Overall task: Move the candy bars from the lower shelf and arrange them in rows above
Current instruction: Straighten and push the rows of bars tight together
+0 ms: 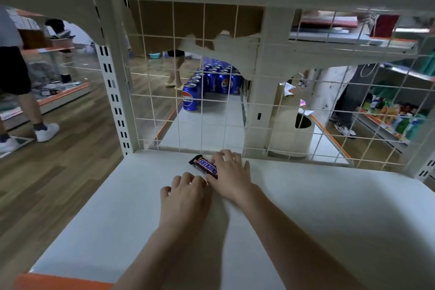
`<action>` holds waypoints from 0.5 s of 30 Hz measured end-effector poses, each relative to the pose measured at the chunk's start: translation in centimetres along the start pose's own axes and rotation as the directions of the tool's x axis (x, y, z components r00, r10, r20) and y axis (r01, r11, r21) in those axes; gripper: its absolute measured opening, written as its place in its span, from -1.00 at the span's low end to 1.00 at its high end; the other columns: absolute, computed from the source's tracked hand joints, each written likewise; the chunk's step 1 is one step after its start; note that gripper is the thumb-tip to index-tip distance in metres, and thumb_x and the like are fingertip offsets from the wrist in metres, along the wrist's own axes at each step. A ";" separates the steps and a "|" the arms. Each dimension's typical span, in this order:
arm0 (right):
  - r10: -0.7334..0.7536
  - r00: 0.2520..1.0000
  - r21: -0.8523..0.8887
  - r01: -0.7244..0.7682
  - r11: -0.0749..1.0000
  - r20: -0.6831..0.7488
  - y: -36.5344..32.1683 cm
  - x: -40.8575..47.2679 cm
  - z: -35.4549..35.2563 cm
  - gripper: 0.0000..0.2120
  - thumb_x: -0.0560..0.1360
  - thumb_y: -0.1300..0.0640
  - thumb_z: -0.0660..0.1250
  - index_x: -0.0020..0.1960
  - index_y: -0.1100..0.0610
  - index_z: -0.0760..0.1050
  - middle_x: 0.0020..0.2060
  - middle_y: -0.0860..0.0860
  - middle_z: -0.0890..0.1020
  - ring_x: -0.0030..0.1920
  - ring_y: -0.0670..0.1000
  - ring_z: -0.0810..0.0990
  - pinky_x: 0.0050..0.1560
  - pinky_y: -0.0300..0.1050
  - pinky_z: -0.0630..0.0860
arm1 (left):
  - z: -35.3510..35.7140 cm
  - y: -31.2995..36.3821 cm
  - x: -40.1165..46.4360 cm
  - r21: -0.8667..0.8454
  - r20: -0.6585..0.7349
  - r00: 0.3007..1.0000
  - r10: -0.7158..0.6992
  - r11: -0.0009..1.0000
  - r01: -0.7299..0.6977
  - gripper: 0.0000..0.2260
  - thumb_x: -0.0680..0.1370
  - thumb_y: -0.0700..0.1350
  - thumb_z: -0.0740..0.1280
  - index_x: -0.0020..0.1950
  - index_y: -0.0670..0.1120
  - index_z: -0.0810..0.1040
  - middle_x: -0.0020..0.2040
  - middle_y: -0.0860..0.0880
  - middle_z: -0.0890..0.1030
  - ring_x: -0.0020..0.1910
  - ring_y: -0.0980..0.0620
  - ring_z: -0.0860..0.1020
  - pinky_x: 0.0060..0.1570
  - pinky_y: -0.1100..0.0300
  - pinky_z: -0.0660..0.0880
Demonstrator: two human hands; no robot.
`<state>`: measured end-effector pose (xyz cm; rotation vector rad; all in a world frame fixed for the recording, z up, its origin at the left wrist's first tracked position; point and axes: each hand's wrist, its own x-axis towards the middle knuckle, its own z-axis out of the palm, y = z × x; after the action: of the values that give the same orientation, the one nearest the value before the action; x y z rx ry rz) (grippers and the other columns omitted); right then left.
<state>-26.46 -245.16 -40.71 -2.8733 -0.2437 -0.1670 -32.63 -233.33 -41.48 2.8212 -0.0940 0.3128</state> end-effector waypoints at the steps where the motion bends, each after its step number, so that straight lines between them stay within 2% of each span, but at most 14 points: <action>1: -0.016 1.000 -0.001 0.016 1.000 -0.008 -0.1 -0.2 -0.1 -0.62 0.54 -0.08 0.20 0.30 0.03 0.29 0.33 -0.02 0.34 0.38 0.08 0.21 0.38 0.19 0.14 | 0.0 -0.1 -0.1 0.003 0.005 1.000 -0.003 1.000 0.003 -0.78 0.59 0.02 0.06 0.15 0.06 0.42 0.16 0.09 0.40 0.21 0.04 0.33 0.06 0.13 0.21; 5: -0.087 0.995 -0.128 0.081 0.988 -0.043 -0.7 -1.8 -0.4 -0.66 0.59 0.02 0.14 0.32 0.10 0.29 0.26 0.05 0.44 0.31 0.09 0.32 0.33 0.08 0.18 | -0.5 -0.4 -0.8 0.023 0.021 1.000 -0.017 1.000 0.016 -0.77 0.56 -0.01 0.10 0.19 0.04 0.39 0.18 0.05 0.40 0.21 0.01 0.34 0.06 0.14 0.25; 8: -0.157 0.978 -0.126 0.139 0.982 -0.140 -1.2 -3.7 -1.1 -0.74 0.58 0.06 0.11 0.23 0.08 0.38 0.13 0.07 0.52 0.20 0.13 0.42 0.15 0.03 0.29 | -1.5 -0.1 -1.9 0.007 0.039 0.999 -0.020 1.000 0.020 -0.76 0.55 0.00 0.13 0.20 0.03 0.37 0.20 0.05 0.38 0.22 0.01 0.33 0.08 0.14 0.27; 10: -0.154 0.978 -0.009 0.155 0.988 -0.141 -1.3 -4.9 -1.8 -0.79 0.60 0.05 0.07 0.16 0.06 0.40 0.06 0.04 0.54 0.11 0.10 0.44 0.02 -0.04 0.29 | -2.3 0.2 -2.8 -0.022 0.044 0.999 -0.022 0.999 0.023 -0.72 0.55 0.03 0.16 0.25 0.03 0.34 0.22 0.06 0.37 0.24 0.02 0.33 0.11 0.14 0.28; 12: -0.108 0.986 0.192 0.131 0.973 -0.125 -1.3 -6.3 -2.6 -0.81 0.61 0.04 0.08 0.12 0.06 0.42 -0.02 0.03 0.58 0.00 0.06 0.49 -0.10 -0.10 0.30 | -3.3 0.6 -3.5 -0.042 0.035 0.999 -0.017 0.999 0.018 -0.68 0.55 0.07 0.19 0.27 0.02 0.30 0.22 0.06 0.37 0.24 0.03 0.34 0.12 0.14 0.29; 15: -0.005 0.996 0.427 0.042 0.903 -0.088 -1.4 -8.4 -3.5 -0.81 0.62 0.04 0.11 0.04 0.09 0.46 -0.13 0.01 0.62 -0.16 0.00 0.57 -0.19 -0.13 0.44 | -4.9 1.2 -4.4 -0.044 0.028 1.000 0.007 0.999 -0.006 -0.59 0.52 0.11 0.26 0.30 0.03 0.25 0.22 0.09 0.37 0.23 0.05 0.35 0.13 0.15 0.32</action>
<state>-35.22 -245.98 -38.14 -2.4192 -0.2620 -0.2097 -38.06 -232.83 -37.61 2.7830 -0.1145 0.2699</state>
